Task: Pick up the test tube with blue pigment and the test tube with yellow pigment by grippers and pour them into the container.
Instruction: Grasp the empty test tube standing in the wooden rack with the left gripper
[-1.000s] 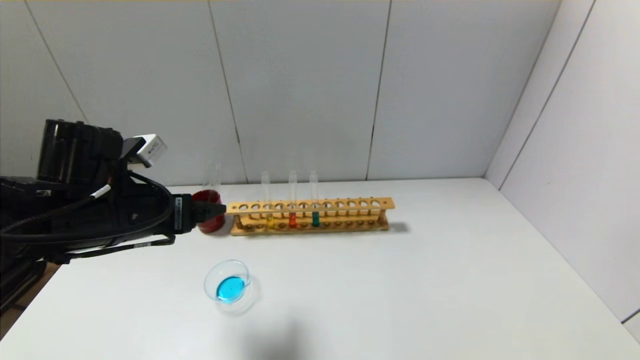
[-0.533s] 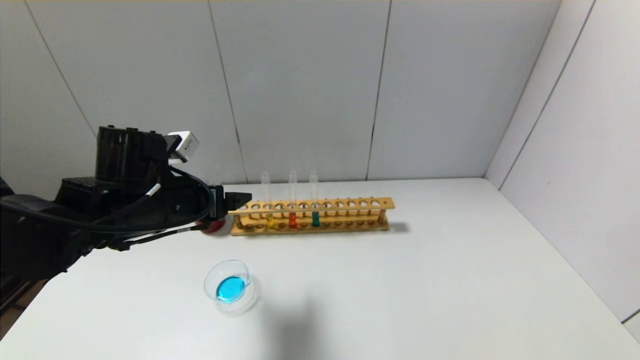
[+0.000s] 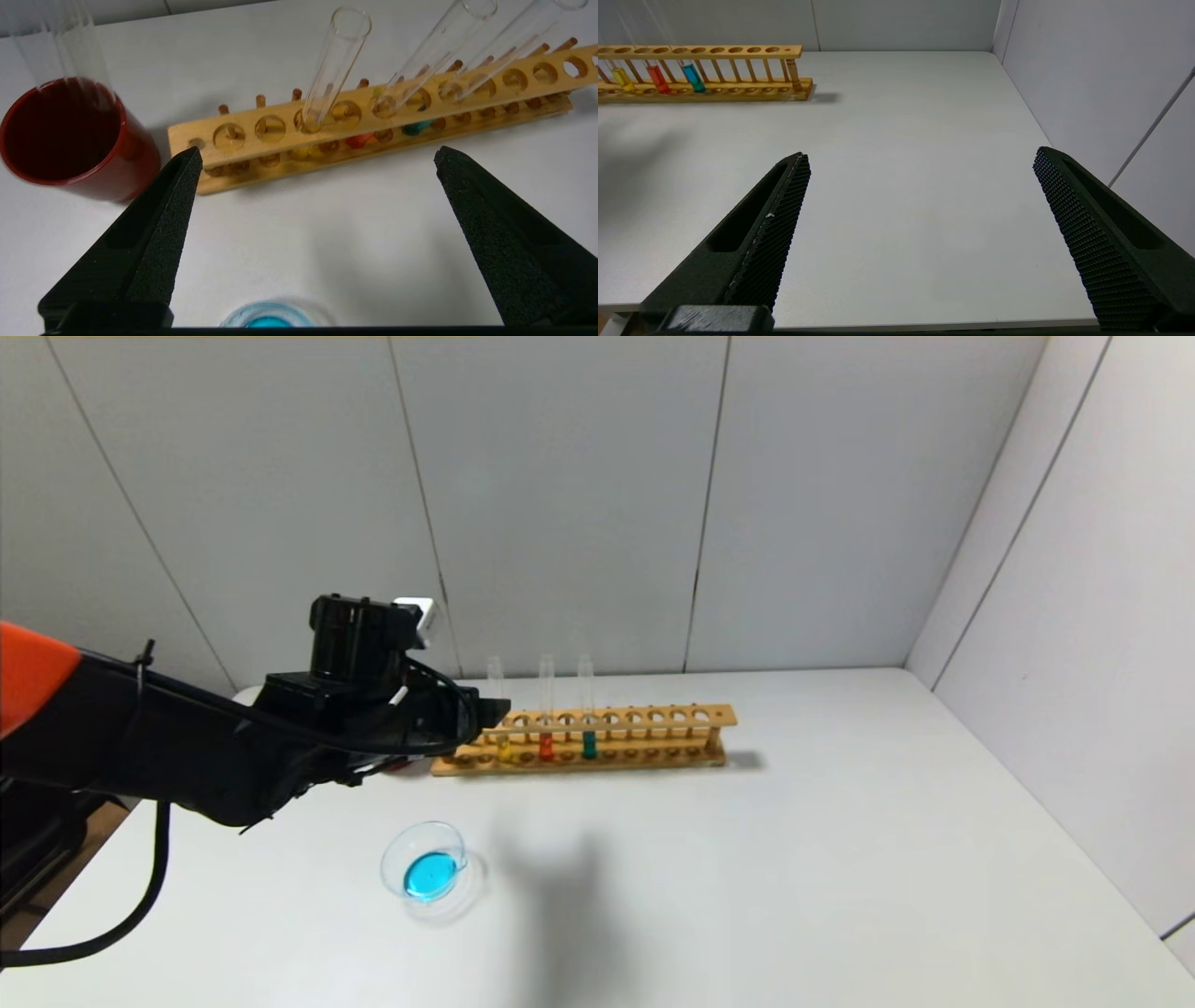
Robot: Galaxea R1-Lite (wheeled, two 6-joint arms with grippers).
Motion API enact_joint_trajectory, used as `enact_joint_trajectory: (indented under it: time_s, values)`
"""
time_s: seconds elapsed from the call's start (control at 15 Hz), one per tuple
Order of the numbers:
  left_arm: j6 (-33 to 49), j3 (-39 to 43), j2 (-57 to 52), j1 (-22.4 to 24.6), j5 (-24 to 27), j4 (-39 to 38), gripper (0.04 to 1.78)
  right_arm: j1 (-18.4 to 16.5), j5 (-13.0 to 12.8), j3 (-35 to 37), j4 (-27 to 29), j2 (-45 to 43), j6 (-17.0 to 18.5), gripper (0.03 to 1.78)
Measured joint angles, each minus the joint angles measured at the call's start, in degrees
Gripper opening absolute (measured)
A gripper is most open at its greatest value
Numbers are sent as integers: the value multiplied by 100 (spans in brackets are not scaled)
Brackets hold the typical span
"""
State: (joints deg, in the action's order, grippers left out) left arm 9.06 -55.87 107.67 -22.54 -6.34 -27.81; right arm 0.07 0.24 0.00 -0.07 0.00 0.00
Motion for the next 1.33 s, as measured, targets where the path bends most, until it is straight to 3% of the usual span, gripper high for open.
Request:
enact_joint_trajectory:
  time_s: [0.47,0.93,1.13,1.33]
  values:
    - [-2,-1168,1076,35,-110,52,175,-2,0,0,0,0,0,175]
    - [-2,-1629,1537,151,-143,59,173,2,0,0,0,0,0,175]
    - [-9,-1701,1626,154,-143,52,152,2,-2,0,0,0,0,175]
    - [-9,-1723,1675,138,-143,52,107,-2,-2,0,0,0,0,175]
